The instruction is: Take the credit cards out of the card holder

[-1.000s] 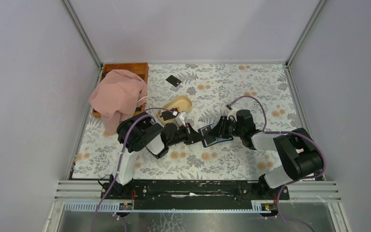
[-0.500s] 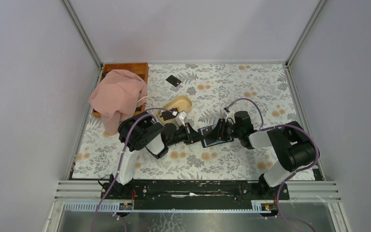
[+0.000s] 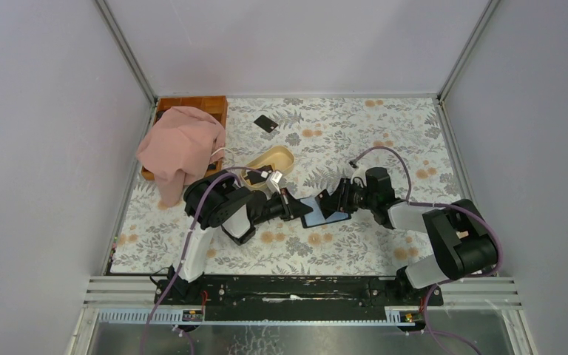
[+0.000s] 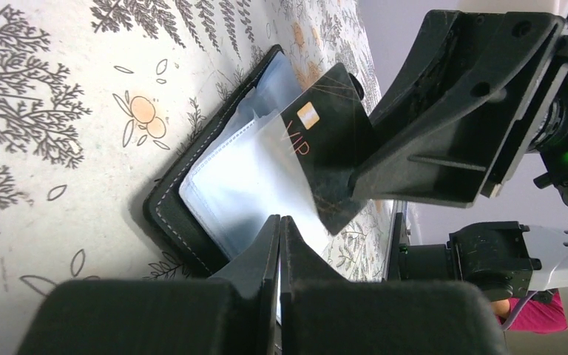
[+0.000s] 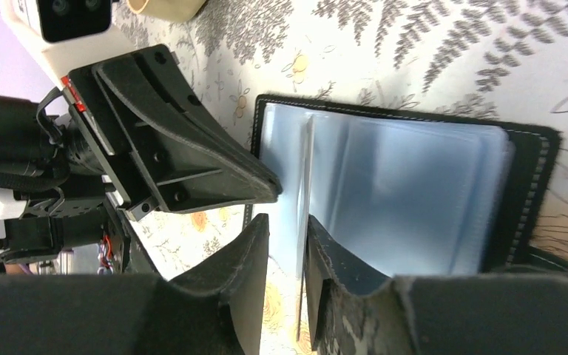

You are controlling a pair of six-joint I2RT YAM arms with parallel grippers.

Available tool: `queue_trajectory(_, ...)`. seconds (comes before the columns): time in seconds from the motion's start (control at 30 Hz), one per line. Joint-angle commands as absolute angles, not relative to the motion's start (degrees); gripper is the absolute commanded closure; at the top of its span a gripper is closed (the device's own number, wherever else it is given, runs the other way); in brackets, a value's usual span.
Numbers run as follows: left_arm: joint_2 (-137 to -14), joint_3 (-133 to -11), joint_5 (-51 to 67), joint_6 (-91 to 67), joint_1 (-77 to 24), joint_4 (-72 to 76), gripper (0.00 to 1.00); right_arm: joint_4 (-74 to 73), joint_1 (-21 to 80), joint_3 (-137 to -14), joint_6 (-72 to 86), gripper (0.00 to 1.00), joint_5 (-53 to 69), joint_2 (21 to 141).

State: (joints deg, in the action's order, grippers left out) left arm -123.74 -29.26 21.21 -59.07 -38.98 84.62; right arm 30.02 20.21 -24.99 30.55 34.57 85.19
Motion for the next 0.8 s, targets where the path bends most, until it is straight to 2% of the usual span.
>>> queue_trajectory(0.0, -126.50, -26.79, 20.87, -57.66, -37.60, 80.44, 1.00, 29.47, 18.06, -24.94, 29.34, 0.70, 34.75, 83.14)
queue_trajectory(0.1, -126.47, -26.39, 21.09, -57.66, -37.15, 80.90, 1.00, 29.21, 17.23, -24.41, 29.38, 0.76, 34.27, 82.39)
queue_trajectory(0.27, -126.20, -26.37, 21.74, -57.74, -36.92, 81.29, 1.00, 28.40, 17.23, -24.48, 28.83, 0.97, 33.82, 82.32)
queue_trajectory(0.4, -123.98, -25.84, 22.27, -57.15, -37.00, 80.76, 0.99, 26.93, 17.22, -24.43, 28.09, 1.00, 33.03, 79.54)
queue_trajectory(0.5, -120.11, -24.40, 23.29, -56.20, -37.08, 81.25, 0.76, 23.08, 17.18, -24.49, 26.37, 1.00, 31.85, 74.48)
queue_trajectory(0.57, -116.48, -23.65, 24.43, -55.43, -37.09, 80.98, 0.49, 18.96, 17.23, -24.75, 24.93, 1.00, 30.98, 69.94)
queue_trajectory(0.6, -114.60, -23.53, 25.11, -54.91, -37.09, 80.27, 0.40, 16.73, 17.20, -24.95, 24.17, 1.00, 30.72, 67.77)
queue_trajectory(0.67, -110.03, -23.49, 26.94, -53.85, -37.09, 78.47, 0.34, 12.70, 17.20, -25.30, 22.80, 1.00, 31.79, 63.62)
queue_trajectory(0.77, -104.84, -24.24, 30.99, -52.22, -37.07, 76.40, 0.35, 7.89, 17.23, -26.07, 21.52, 1.00, 38.32, 59.94)
